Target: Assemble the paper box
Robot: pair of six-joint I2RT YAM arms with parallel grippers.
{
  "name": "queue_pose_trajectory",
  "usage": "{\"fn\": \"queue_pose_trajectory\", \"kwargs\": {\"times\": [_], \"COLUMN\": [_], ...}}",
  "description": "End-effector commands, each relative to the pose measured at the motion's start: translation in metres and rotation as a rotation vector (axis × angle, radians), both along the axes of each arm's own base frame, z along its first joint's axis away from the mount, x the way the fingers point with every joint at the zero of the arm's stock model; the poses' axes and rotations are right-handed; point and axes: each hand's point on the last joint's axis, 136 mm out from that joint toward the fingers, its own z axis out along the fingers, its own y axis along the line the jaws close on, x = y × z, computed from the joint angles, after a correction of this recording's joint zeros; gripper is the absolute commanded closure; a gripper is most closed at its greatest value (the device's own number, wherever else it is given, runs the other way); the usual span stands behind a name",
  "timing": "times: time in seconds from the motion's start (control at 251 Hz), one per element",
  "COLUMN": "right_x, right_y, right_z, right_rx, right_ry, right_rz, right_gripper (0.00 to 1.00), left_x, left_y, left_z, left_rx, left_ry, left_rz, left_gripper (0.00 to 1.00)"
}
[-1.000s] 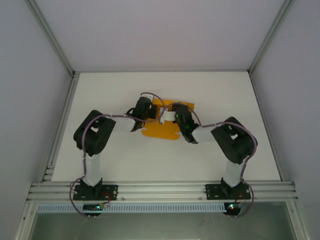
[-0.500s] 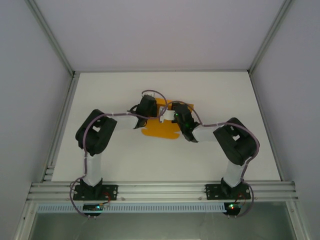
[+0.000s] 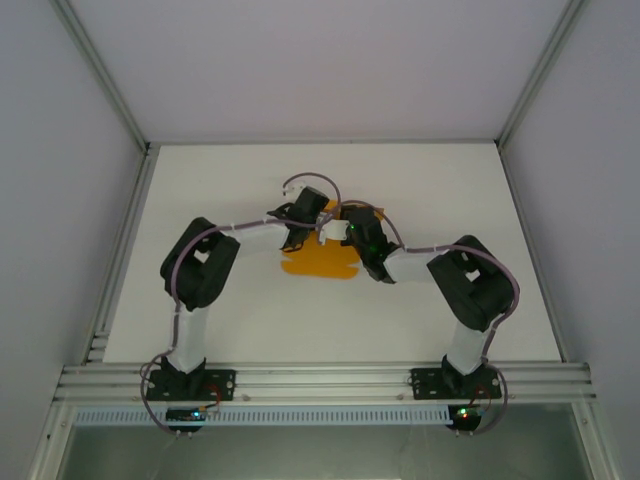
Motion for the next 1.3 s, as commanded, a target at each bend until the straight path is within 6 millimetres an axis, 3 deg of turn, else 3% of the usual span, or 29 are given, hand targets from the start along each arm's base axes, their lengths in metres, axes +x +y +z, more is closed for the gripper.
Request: {"fn": "queue_pose_trajectory", "kwargs": {"times": [0.0,0.184,0.383,0.459,0.559,0.627,0.698,0.786,0.838,0.978,1.078,1.197,1.293], "right_x": [-0.044,-0.041,-0.038,-0.035,-0.03,-0.027,-0.028,-0.035,-0.042,-0.059,-0.063,-0.058,-0.051], "right_y": [-0.018,-0.019,-0.019,-0.017,-0.015,-0.013,-0.01,-0.01,-0.009,-0.017,-0.03,-0.055,-0.076], "right_z": [-0.088,-0.086,-0.081,-0.076,-0.064,-0.05,-0.034,-0.014,-0.002,0.032,0.07,0.121,0.148], "right_rx": [-0.177,-0.174,-0.14,-0.118,-0.065,-0.016,0.043,0.102,0.148,0.289,0.443,0.735,0.95], "right_ry": [0.283,0.278,0.274,0.264,0.246,0.24,0.247,0.277,0.306,0.358,0.338,0.331,0.368], "right_rz": [0.025,0.017,0.004,0.001,-0.014,-0.015,-0.015,-0.007,0.008,-0.006,-0.041,-0.137,-0.237], "right_gripper": [1.0,1.0,1.0,1.0,0.83,0.66,0.41,0.25,0.02,0.01,0.01,0.01,0.01], "left_x": [-0.007,-0.004,-0.002,0.0,0.002,0.001,0.0,0.0,0.0,-0.002,-0.007,-0.017,-0.028], "left_y": [0.097,0.074,0.044,0.038,0.032,0.03,0.027,0.025,0.022,0.019,0.015,0.018,0.015], "left_z": [-0.025,-0.033,-0.018,-0.011,-0.006,-0.004,0.001,0.006,0.01,0.026,0.042,0.057,0.063], "left_rx": [0.277,0.16,0.036,0.016,0.023,0.021,0.005,-0.009,-0.015,-0.038,-0.088,-0.141,-0.182], "left_ry": [0.011,-0.006,-0.096,-0.131,-0.139,-0.144,-0.158,-0.167,-0.166,-0.178,-0.189,-0.184,-0.193], "left_rz": [0.339,0.182,-0.032,-0.074,-0.116,-0.136,-0.161,-0.175,-0.191,-0.222,-0.265,-0.282,-0.331], "left_gripper": [1.0,1.0,0.89,0.98,1.0,1.0,1.0,1.0,1.0,1.0,1.0,1.0,1.0]}}
